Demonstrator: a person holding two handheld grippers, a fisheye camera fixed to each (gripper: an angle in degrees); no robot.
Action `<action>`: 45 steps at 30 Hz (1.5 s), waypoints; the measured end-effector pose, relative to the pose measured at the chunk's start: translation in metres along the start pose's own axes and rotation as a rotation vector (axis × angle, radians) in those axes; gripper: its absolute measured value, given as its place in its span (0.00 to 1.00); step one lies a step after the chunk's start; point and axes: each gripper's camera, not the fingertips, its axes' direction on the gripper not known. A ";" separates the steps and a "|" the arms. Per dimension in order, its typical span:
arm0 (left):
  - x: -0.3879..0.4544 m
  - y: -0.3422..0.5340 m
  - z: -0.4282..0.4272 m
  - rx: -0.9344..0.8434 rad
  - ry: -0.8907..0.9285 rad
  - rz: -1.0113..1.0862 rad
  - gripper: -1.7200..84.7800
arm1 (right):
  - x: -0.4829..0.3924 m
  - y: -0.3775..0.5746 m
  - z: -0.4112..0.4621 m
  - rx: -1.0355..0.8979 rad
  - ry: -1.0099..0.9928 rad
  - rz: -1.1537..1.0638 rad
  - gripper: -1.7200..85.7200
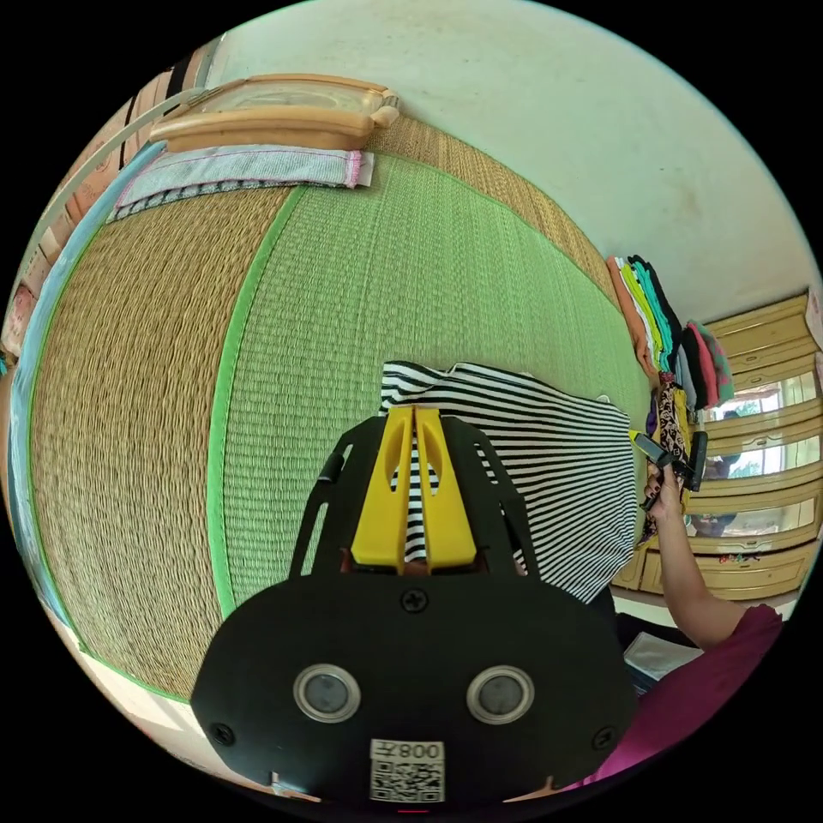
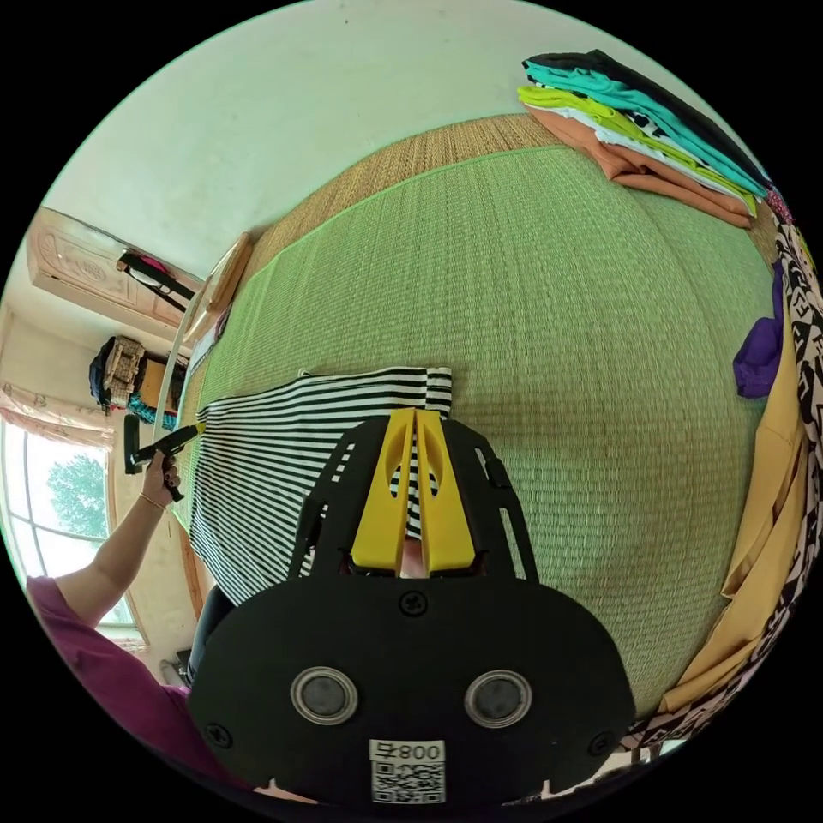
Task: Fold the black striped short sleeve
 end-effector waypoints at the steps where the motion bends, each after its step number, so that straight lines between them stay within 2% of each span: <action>1: -0.002 0.006 -0.006 0.026 0.029 0.011 0.02 | -0.001 0.001 -0.005 0.019 0.005 -0.012 0.02; 3: -0.006 0.014 -0.009 0.024 0.040 0.017 0.02 | -0.004 0.002 -0.010 0.025 0.020 -0.032 0.02; 6: -0.022 0.024 0.003 -0.078 0.004 -0.018 0.02 | 0.001 0.002 -0.003 -0.019 0.015 -0.024 0.02; 12: -0.040 0.051 -0.022 0.027 0.083 -0.041 0.02 | -0.002 0.010 -0.024 0.018 -0.052 -0.036 0.02; 17: -0.055 0.092 -0.021 -0.031 0.114 -0.052 0.02 | -0.017 0.022 -0.011 -0.055 -0.023 -0.102 0.02; 18: -0.061 0.102 -0.019 -0.068 0.099 -0.070 0.02 | -0.016 0.022 -0.008 -0.069 -0.016 -0.097 0.02; 23: -0.086 0.146 -0.045 0.001 0.164 -0.122 0.03 | 0.013 0.029 -0.036 0.025 -0.117 0.014 0.02; 29: -0.112 0.207 -0.059 -0.034 0.148 -0.180 0.02 | 0.051 0.057 -0.069 0.047 -0.096 0.122 0.02; 32: -0.124 0.231 -0.061 -0.046 0.142 -0.219 0.02 | 0.057 0.076 -0.077 0.053 -0.171 0.132 0.02; 38: -0.138 0.254 -0.057 -0.077 0.144 -0.242 0.03 | 0.019 0.075 -0.062 -0.034 -0.155 -0.008 0.02; 45: -0.151 0.263 -0.056 -0.098 0.120 -0.262 0.05 | 0.023 0.067 -0.030 -0.109 -0.090 0.050 0.02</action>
